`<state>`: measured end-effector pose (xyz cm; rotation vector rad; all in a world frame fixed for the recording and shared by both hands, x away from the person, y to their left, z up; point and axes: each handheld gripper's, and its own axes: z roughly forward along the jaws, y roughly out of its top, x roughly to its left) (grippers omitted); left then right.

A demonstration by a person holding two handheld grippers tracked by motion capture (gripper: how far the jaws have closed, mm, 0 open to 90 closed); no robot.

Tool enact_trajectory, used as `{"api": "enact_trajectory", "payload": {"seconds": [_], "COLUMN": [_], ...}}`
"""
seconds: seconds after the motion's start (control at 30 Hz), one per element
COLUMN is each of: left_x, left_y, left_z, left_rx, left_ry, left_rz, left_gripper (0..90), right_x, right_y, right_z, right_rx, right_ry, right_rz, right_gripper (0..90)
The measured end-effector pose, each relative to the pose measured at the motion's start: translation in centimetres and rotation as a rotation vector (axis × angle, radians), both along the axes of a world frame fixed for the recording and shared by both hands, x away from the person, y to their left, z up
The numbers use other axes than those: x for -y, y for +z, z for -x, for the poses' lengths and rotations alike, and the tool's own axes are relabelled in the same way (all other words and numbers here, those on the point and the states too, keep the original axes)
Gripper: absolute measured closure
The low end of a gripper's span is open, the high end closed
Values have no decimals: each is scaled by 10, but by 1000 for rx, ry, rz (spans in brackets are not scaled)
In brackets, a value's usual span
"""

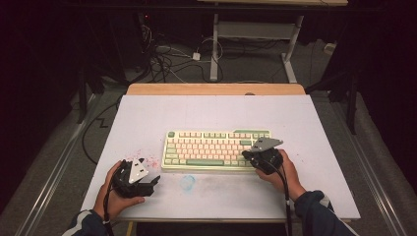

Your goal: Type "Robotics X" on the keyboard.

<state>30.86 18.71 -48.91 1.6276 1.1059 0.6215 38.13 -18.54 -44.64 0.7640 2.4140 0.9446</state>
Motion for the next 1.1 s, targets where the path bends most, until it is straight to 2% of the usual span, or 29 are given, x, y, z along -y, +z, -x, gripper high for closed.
{"api": "enact_trajectory", "payload": {"seconds": [0.13,0.2,0.23,0.27,0.33,0.37,0.47,0.57,0.6,0.87,0.9,1.1], "left_x": [0,0,-1,-1,-1,-1,0,0,1,10,12,24], "left_y": [2,5,8,10,14,15,20,27,29,43,43,47], "left_z": [1,2,3,4,5,5,5,3,2,-7,-8,-17], "left_rx": [5,7,10,14,-3,-8,-30,-39,-48,-66,-61,-63], "left_ry": [-8,-13,-21,-25,-45,-50,-76,-88,-87,-98,-101,-120], "left_rz": [-2,0,3,23,30,32,31,61,68,89,75,61], "left_gripper": [219,249,295,349,413,504,648,828,862,878,878,878], "right_x": [1,3,4,4,4,4,5,5,5,6,6,5], "right_y": [-5,-7,-7,-7,-8,-8,-9,-9,-9,-10,-10,-11], "right_z": [0,0,0,-1,0,0,1,1,2,2,2,3], "right_rx": [-2,-9,-5,-6,-3,3,3,8,9,16,14,19], "right_ry": [-6,-11,-13,-13,-15,-14,-16,-18,-20,-16,-18,-19], "right_rz": [13,-4,-3,-6,-6,-6,-11,-11,-16,-18,-21,-22], "right_gripper": [900,900,900,900,900,900,900,900,900,900,900,900]}}
